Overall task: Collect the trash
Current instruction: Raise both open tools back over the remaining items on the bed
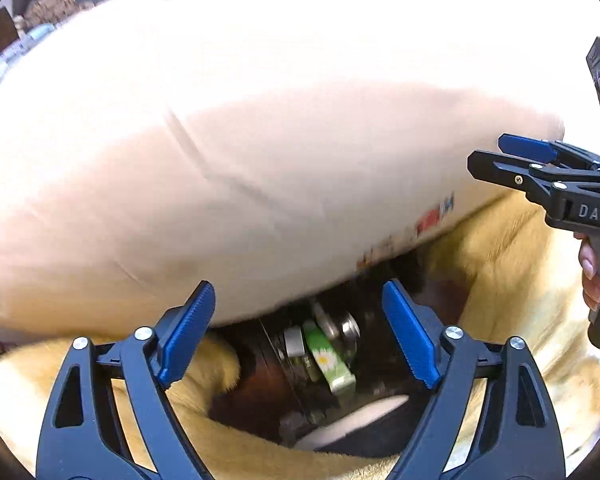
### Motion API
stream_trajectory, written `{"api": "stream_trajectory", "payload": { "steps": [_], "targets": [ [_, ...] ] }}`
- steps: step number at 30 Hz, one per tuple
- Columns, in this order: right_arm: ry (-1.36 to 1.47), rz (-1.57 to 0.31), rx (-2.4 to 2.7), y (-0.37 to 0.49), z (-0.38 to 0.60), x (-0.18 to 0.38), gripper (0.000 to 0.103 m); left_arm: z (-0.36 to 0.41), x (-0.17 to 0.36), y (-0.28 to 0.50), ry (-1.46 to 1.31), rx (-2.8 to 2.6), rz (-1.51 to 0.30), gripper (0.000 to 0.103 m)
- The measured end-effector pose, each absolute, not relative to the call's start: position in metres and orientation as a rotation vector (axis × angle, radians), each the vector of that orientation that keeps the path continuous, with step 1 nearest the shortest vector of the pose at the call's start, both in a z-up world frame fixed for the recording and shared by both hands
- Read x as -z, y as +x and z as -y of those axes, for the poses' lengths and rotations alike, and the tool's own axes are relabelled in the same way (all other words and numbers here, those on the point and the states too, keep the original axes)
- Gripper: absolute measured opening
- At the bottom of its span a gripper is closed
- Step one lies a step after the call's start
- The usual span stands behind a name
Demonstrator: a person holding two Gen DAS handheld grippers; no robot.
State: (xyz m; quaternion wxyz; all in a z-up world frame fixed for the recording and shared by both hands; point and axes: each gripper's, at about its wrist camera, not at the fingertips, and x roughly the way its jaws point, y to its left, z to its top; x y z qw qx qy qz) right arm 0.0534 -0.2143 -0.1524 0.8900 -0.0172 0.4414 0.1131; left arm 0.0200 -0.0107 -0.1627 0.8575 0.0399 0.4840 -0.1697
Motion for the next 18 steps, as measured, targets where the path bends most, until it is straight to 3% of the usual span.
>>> {"api": "stream_trajectory", "payload": {
  "steps": [8, 18],
  "targets": [
    [-0.068, -0.789, -0.211, 0.095, 0.217, 0.101, 0.085, -0.003, 0.101, 0.057, 0.092, 0.29, -0.856, 0.085],
    [0.007, -0.802, -0.162, 0.178, 0.229, 0.1, 0.085, -0.012, 0.099, 0.139, 0.067, 0.253, -0.847, 0.085]
  ]
}}
